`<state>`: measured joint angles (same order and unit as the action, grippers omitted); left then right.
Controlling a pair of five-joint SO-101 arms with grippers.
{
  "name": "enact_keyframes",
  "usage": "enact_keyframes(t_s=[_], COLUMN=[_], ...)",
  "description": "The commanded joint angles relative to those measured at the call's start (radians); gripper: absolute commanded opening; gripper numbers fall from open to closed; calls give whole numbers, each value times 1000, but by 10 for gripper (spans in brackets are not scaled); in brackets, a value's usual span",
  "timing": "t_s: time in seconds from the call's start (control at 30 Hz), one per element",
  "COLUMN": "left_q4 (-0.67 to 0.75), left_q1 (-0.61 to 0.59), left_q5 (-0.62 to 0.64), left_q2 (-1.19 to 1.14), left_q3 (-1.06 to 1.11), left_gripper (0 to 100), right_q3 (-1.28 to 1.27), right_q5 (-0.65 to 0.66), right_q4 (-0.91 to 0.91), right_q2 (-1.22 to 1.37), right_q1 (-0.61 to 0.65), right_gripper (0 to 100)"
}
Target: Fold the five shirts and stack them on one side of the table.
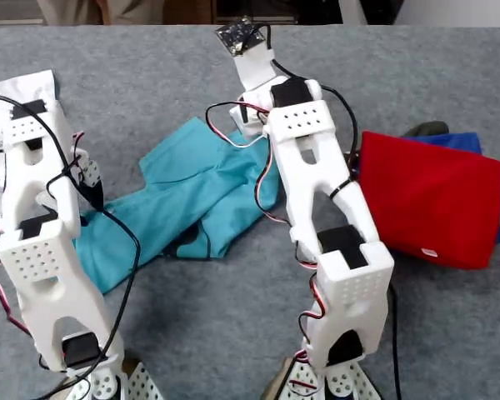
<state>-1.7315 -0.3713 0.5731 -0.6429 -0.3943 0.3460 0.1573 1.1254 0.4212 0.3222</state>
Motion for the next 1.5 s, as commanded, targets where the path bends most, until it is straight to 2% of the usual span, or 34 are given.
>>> enact_keyframes(t_s=[0.0,1.07,1.23,1.47], left_q4=[2,9,9,5], left_q1=[2,8,8,6], left_q5=[12,38,38,38], left_q2=[5,-70,-77,-77], left_q3=[-41,-43,-44,-77], left_gripper=[151,146,102,100], right_q3=[10,10,10,10], right_q5=[-6,-6,-6,-6], right_q4=[-20,-21,-21,-21], right_q2=[-4,-5,-5,-7], right_q1=[7,7,7,5], right_gripper=[4,4,4,4])
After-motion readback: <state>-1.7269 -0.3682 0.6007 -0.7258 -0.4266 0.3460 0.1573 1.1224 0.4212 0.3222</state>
